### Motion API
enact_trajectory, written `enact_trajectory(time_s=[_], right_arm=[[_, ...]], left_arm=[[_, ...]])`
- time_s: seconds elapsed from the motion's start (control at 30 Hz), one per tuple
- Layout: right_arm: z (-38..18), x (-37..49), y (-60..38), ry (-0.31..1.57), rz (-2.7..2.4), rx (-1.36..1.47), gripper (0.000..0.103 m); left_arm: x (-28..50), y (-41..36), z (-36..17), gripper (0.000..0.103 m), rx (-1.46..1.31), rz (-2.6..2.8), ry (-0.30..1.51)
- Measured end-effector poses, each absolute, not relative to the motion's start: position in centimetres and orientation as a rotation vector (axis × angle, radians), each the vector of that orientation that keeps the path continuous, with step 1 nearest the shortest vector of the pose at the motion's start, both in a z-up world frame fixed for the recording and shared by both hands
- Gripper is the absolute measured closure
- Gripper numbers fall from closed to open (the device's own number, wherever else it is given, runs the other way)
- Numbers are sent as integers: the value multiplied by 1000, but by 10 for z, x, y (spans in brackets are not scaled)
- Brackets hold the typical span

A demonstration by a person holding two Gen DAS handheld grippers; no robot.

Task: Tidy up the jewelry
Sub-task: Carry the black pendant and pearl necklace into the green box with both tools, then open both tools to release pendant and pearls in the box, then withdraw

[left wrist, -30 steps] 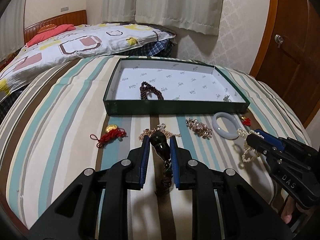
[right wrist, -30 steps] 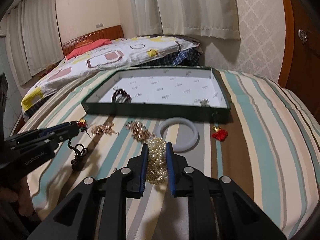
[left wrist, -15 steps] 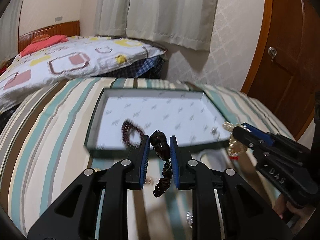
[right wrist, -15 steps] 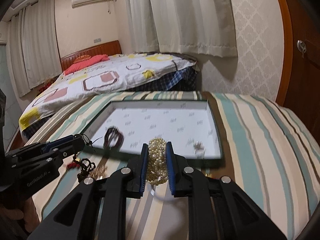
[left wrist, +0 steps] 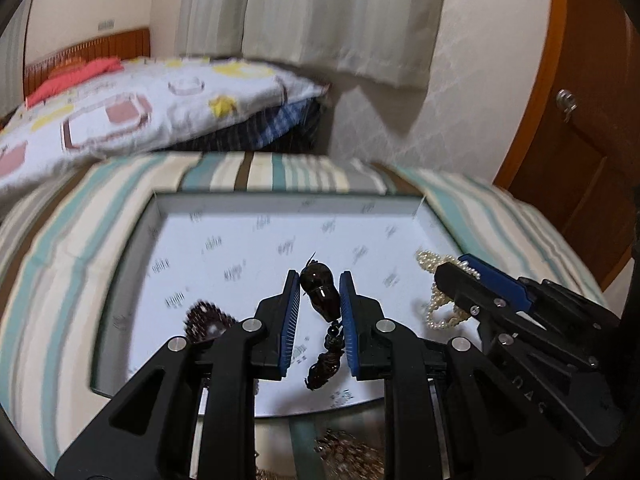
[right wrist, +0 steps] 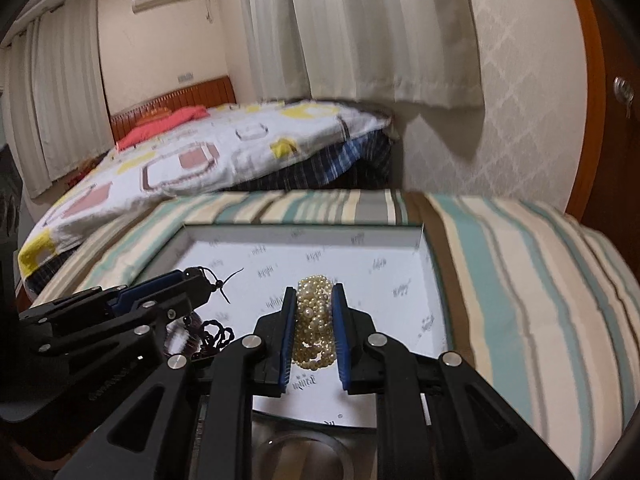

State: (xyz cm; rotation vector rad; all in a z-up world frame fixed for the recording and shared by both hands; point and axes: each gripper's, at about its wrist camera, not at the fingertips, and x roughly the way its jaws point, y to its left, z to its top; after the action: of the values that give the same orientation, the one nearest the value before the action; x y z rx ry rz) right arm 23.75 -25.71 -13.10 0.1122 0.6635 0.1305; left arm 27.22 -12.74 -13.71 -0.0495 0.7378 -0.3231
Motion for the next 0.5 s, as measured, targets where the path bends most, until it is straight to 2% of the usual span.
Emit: enact_trajectory(time_s=[0.2,0.5], right_arm=[[-158,253,-257,753,136,117,85],[-170,259,-265,810,120,143,80]], left_arm=[[289,-128,-171,83,-39,-302,835],[294,-123,-188,82,-53,-286,892]])
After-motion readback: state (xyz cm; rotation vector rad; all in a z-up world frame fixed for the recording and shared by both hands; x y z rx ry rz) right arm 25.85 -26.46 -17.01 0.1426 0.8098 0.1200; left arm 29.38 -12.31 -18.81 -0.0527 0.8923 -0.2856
